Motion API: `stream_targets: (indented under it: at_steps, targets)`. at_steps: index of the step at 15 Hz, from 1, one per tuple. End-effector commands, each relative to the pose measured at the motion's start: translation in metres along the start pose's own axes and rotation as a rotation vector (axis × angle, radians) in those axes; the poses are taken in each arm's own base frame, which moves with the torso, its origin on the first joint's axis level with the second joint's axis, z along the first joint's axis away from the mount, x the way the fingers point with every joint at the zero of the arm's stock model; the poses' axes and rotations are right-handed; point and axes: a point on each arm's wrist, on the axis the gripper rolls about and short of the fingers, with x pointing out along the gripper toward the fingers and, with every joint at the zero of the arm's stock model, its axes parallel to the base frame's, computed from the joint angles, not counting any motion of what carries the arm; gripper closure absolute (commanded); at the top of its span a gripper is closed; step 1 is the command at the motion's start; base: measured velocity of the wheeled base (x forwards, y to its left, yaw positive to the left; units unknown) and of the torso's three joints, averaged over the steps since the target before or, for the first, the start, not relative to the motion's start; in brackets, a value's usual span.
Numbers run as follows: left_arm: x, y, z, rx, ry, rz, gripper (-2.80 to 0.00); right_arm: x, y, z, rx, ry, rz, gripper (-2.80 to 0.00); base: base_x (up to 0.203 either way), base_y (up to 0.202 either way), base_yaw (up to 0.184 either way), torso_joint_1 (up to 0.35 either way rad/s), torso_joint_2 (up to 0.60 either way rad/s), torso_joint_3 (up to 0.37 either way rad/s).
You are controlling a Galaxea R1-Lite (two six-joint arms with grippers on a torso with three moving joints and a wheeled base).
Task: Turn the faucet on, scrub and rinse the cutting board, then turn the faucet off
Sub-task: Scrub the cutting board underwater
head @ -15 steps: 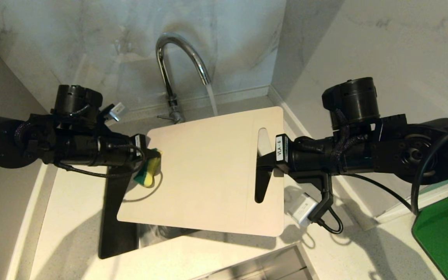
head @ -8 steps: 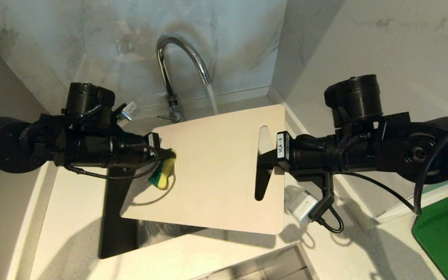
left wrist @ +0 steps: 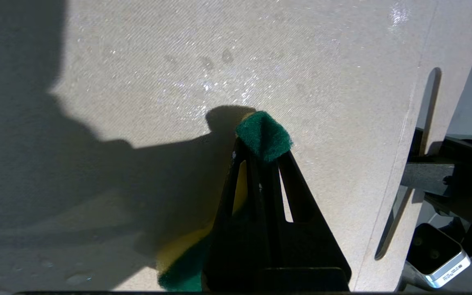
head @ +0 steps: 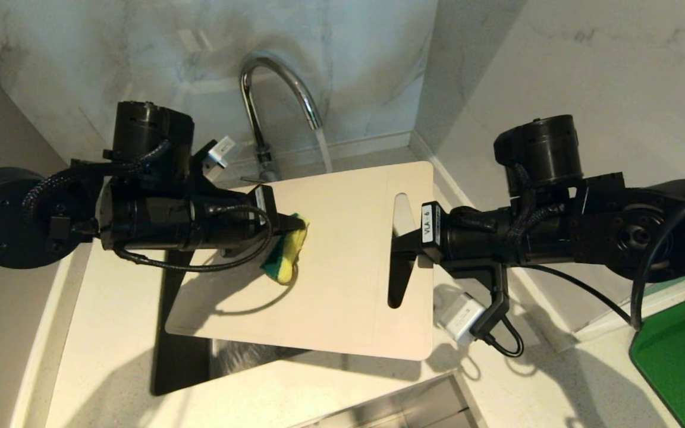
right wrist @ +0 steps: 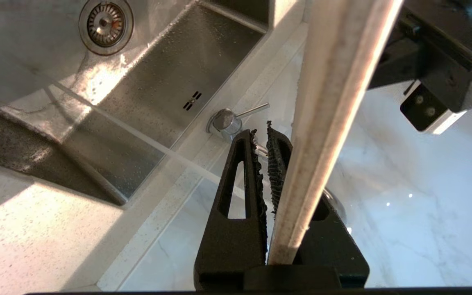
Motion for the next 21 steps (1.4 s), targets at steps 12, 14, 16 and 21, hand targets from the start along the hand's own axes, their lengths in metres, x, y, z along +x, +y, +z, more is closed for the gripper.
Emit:
stream_targets:
  at_steps: [12, 14, 16, 21]
  targets:
    - [-0.009, 0.083, -0.005, -0.03, 0.03, 0.214, 0.0, 0.001, 0.001, 0.001, -0.005, -0.004, 0.001, 0.0, 0.0, 0.0, 0.0, 0.0, 0.0, 0.0]
    - [-0.016, 0.101, -0.003, -0.036, 0.037, 0.235, 0.0, 0.0, 0.0, 0.001, -0.006, -0.002, 0.0, 0.0, 0.0, 0.0, 0.0, 0.0, 0.0, 0.0]
    - [-0.024, 0.119, 0.0, -0.038, 0.036, 0.266, 0.0, -0.001, 0.0, 0.001, -0.007, -0.001, -0.001, 0.0, 0.0, 0.0, 0.0, 0.0, 0.0, 0.0]
    - [-0.026, 0.133, 0.005, -0.038, 0.002, 0.284, 0.0, 0.0, 0.001, 0.001, -0.004, -0.003, 0.0, 0.0, 0.0, 0.0, 0.0, 0.0, 0.0, 0.0]
